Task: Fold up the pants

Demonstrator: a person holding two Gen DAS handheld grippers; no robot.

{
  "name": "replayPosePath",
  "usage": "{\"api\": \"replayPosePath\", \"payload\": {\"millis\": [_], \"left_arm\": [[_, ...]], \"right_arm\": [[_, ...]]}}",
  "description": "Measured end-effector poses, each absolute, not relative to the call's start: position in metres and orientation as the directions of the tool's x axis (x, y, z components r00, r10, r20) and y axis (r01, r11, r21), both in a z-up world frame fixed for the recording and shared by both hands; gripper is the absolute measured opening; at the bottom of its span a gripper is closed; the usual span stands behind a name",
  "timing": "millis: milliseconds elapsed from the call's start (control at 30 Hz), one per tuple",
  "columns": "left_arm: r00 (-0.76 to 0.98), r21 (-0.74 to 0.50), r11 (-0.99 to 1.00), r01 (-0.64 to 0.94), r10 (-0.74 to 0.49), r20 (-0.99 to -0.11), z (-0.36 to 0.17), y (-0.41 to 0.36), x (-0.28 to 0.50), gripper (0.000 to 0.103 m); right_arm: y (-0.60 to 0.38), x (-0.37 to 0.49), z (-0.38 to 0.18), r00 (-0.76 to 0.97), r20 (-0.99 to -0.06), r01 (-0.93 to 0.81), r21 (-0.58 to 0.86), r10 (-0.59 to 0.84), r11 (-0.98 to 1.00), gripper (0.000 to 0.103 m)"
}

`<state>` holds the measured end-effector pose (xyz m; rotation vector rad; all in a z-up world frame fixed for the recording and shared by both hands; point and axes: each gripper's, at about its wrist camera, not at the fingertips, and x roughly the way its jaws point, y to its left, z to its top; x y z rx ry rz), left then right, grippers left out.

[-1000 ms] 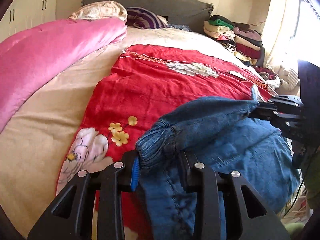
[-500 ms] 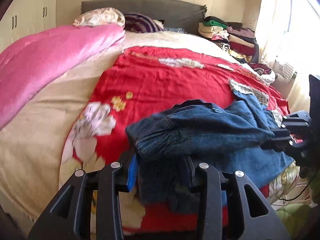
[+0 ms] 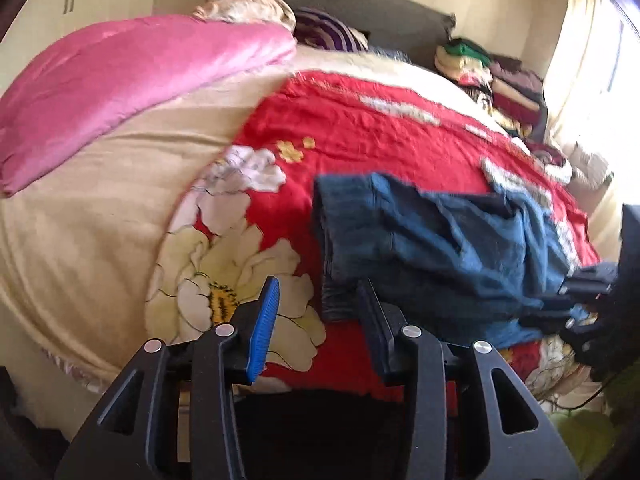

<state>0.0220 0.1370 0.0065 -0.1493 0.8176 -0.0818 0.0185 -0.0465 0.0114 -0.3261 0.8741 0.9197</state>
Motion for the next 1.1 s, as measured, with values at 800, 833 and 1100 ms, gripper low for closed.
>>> {"api": "replayPosePath", "payload": {"millis": [800,833,1100], "left_arm": [[0.625,-0.054,0.990,0.129,-0.123,-0.771,-0.026,0.068,0.054,0.038],[0.626,-0.058,0.990,0.128,-0.126,-0.770,-0.026,0.069,0.054,0.038],[0.628,-0.078,0.989,0.126,-0.140,-0.765,-0.026,0.070,0.052,0.039]], "right_arm": [[-0.056,0.039,0.009,0.346,-0.750,-0.725,0.168,0.564,0.668,0.030],[-0.054,0.042,0.001,0.340,-0.771,-0.718,0.158,0.539,0.678,0.030],[-0.055,0.051,-0.027,0.300,-0.826,-0.662,0.180,0.478,0.727,0.031]]}}
